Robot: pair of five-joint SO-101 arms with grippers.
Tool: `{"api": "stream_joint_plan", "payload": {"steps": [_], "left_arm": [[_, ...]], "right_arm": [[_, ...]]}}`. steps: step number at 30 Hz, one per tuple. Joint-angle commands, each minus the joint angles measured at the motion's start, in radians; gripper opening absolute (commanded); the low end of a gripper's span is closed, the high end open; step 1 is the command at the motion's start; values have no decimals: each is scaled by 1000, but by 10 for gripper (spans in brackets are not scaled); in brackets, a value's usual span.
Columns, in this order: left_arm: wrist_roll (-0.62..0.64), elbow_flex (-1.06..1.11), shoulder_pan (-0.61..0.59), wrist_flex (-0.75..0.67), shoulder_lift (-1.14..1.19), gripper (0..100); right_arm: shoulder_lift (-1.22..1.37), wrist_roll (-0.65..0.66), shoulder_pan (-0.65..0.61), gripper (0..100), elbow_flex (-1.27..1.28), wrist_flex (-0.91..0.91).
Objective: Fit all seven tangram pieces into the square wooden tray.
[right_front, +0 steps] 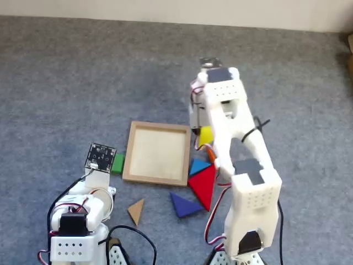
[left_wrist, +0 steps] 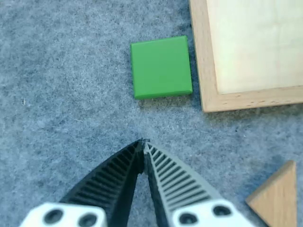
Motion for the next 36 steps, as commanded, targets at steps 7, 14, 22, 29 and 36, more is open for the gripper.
{"api": "stream_joint_plan", "payload": {"steps": [7, 14, 22, 29, 36], "left_arm": [[-3, 21, -13, 5, -36, 6], [-3, 21, -13, 5, -36, 6], [-3, 21, -13, 5, -36, 6], [-3, 21, -13, 5, -36, 6], [-3, 21, -13, 5, -36, 6]], "right_arm": [[-90, -32, -228, 220, -22, 10], [-88, -172, -354, 220, 19, -59], [-88, -288, -450, 220, 142, -239], [-90, -284, -466, 242, 182, -278], [-94, -229, -470, 384, 183, -271]]}}
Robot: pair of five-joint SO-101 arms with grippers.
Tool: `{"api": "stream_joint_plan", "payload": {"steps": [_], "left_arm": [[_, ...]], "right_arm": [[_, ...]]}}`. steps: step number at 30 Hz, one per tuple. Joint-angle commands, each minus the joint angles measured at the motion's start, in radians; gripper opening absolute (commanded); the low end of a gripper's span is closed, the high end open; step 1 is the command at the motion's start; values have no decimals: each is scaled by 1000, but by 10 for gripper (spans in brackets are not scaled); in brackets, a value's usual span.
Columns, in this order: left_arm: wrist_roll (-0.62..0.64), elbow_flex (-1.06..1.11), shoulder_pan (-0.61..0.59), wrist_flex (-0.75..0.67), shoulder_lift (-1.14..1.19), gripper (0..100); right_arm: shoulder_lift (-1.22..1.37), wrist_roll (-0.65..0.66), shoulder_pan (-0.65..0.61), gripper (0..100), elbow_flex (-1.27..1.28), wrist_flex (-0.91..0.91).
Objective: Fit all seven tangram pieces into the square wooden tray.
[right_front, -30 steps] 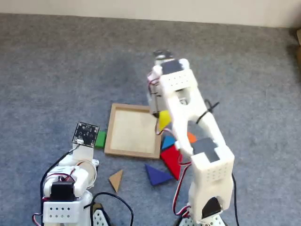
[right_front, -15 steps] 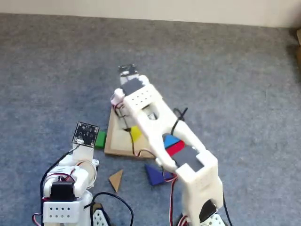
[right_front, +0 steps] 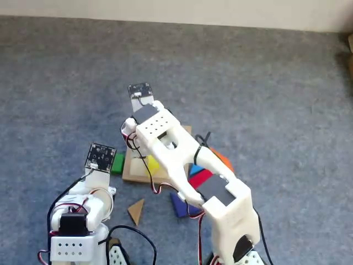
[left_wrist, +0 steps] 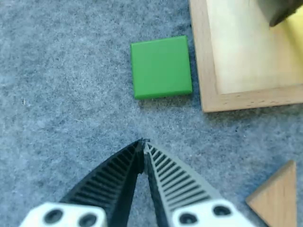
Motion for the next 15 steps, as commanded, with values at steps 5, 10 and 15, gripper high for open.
{"api": "stream_joint_plan", "payload": {"steps": [5, 10, 15], "left_arm": [[-3, 21, -13, 5, -36, 6], [-3, 21, -13, 5, -36, 6], [-3, 21, -13, 5, -36, 6]], "right_arm": [[-76, 117, -12, 383, -12, 47], [-93, 161, 41, 368, -27, 113], [-159, 295, 147, 207, -27, 107]]}}
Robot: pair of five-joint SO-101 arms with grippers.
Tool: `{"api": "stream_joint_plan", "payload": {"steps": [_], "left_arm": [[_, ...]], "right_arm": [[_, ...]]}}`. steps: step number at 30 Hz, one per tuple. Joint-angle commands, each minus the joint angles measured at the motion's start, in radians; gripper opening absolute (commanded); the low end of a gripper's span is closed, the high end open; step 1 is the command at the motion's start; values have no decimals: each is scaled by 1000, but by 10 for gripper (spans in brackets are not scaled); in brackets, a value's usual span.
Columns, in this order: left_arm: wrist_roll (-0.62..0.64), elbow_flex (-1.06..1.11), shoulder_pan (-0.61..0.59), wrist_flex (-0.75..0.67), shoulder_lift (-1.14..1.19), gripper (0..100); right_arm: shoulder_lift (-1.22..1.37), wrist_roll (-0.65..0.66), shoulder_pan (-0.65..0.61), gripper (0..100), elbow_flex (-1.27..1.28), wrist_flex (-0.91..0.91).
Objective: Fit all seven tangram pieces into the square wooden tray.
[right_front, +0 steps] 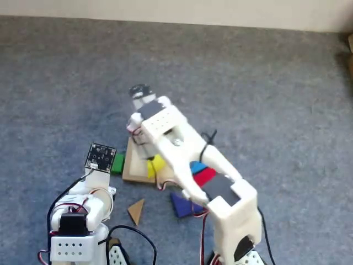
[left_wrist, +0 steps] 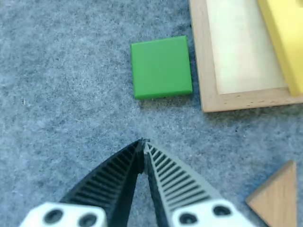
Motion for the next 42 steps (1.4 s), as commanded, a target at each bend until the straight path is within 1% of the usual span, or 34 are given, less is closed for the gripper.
{"api": "stream_joint_plan", "payload": {"steps": [1, 5, 8, 15, 20, 27, 37, 42], "left_arm": [[-3, 21, -13, 5, -36, 6], [-3, 21, -13, 5, -36, 6], [-3, 21, -13, 5, -36, 6], [-3, 21, -13, 5, -36, 6], [-3, 21, -13, 5, -36, 6], [-3, 21, -13, 5, -36, 6], [-3, 21, -13, 5, -36, 6], [-3, 21, -13, 5, -36, 6]], "right_arm": [[-131, 153, 105, 176, -27, 12], [-157, 292, 145, 55, 30, 10], [-151, 336, 147, 4, 113, -44], [-140, 339, 147, 4, 308, -255], [-139, 336, 134, 4, 334, -338], [-79, 334, 42, 4, 331, -423], [-65, 333, -10, 4, 325, -435], [-65, 333, -59, 4, 323, -435]]}}
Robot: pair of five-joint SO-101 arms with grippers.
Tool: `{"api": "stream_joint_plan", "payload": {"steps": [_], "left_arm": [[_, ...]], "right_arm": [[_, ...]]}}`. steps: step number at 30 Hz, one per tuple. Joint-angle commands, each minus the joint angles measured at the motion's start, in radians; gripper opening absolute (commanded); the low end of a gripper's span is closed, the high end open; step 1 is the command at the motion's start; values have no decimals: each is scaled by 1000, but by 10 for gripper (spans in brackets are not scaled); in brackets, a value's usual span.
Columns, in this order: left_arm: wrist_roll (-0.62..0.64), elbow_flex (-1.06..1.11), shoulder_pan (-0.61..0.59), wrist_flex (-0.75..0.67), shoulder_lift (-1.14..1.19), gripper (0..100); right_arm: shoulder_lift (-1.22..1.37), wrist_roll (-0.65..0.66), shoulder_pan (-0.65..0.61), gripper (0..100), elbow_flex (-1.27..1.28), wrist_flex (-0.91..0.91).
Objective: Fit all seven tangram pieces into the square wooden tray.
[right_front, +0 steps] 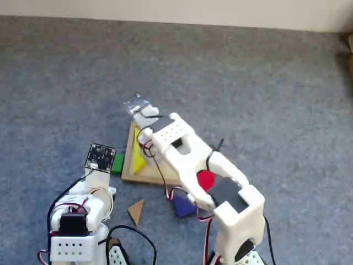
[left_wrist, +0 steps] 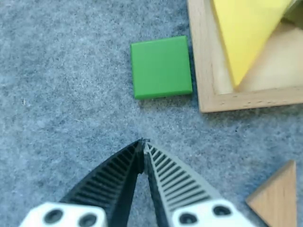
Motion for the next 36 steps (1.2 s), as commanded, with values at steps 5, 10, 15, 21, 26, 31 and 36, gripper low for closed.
{"api": "stream_joint_plan", "payload": {"steps": [5, 10, 15, 21, 26, 31, 36], "left_arm": [[-3, 21, -13, 5, -36, 6], [-3, 21, -13, 5, -36, 6], [-3, 21, -13, 5, -36, 6], [-3, 21, -13, 5, -36, 6], [-3, 21, -13, 5, -36, 6], [-3, 21, -13, 5, -36, 6], [-3, 21, -13, 5, -36, 6]], "right_arm": [[-27, 5, -71, 4, -16, -15], [-162, 9, -51, 4, -5, -13], [-309, 11, -2, 4, 77, 13], [-483, 11, 71, 4, 205, 51], [-627, 11, 84, 4, 346, 61], [-762, 14, 81, 5, 503, 61], [-808, 141, 81, 55, 568, 189]]}}
